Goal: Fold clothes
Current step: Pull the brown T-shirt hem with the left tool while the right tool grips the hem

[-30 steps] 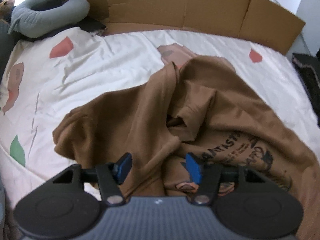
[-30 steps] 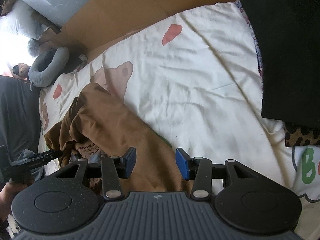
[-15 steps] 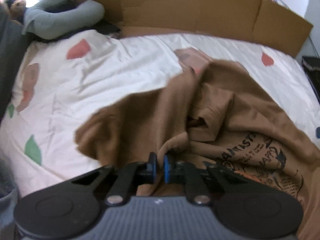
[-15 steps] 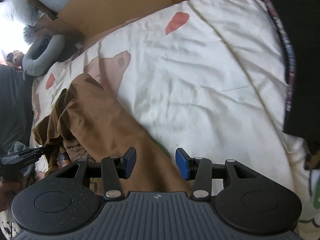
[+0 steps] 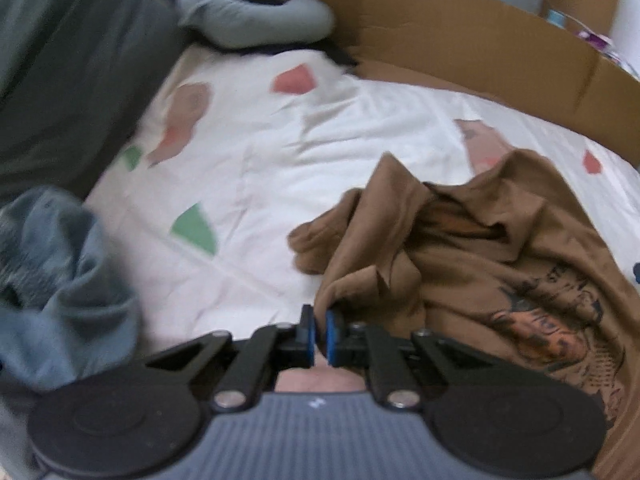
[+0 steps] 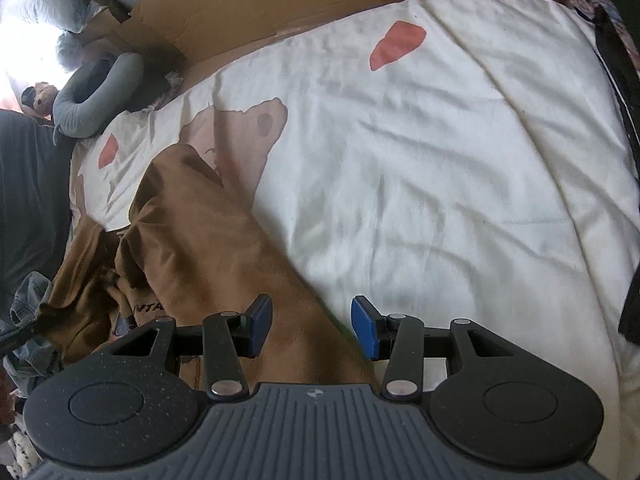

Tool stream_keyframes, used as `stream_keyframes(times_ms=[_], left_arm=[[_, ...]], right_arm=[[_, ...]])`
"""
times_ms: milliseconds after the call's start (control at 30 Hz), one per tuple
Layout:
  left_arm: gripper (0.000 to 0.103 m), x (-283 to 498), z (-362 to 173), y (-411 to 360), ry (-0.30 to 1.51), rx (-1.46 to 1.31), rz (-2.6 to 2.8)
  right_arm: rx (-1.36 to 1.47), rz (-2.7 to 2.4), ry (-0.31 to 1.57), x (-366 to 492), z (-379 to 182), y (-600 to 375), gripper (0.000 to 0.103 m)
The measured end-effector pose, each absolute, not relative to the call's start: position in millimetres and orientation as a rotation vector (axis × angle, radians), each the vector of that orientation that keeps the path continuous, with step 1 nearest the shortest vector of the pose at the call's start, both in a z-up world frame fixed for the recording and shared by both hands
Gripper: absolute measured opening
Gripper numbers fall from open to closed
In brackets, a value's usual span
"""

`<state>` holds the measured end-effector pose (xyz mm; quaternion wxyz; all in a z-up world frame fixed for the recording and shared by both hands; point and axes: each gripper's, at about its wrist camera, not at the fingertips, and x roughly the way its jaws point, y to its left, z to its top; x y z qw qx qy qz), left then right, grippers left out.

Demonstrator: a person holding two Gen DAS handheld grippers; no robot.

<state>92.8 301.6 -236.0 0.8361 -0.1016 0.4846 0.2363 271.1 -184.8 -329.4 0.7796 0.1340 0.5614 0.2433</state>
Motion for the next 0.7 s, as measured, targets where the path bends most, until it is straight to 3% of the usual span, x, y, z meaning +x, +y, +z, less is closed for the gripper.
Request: stream_keyframes(times_ms=[500, 600, 633, 700], left_arm=[[0.005, -4, -247, 334, 1.126, -0.329, 0.765], [0.005, -17, -249, 334, 1.144, -0.335, 0.789], [0.005, -22, -249, 334, 1.149, -0.338, 0.798], [0.005, -31, -250, 335, 1.159, -0.347, 0.811]], right_arm=[[0.2, 0.622, 1.266, 274, -347, -149, 0.05], [0.186, 0.639, 1.281, 270, -347, -144, 0.03], [0.187, 0.649, 1.288, 269, -347, -143, 0.016], [0.18, 0.677, 1.281, 265, -342, -143, 0.011]])
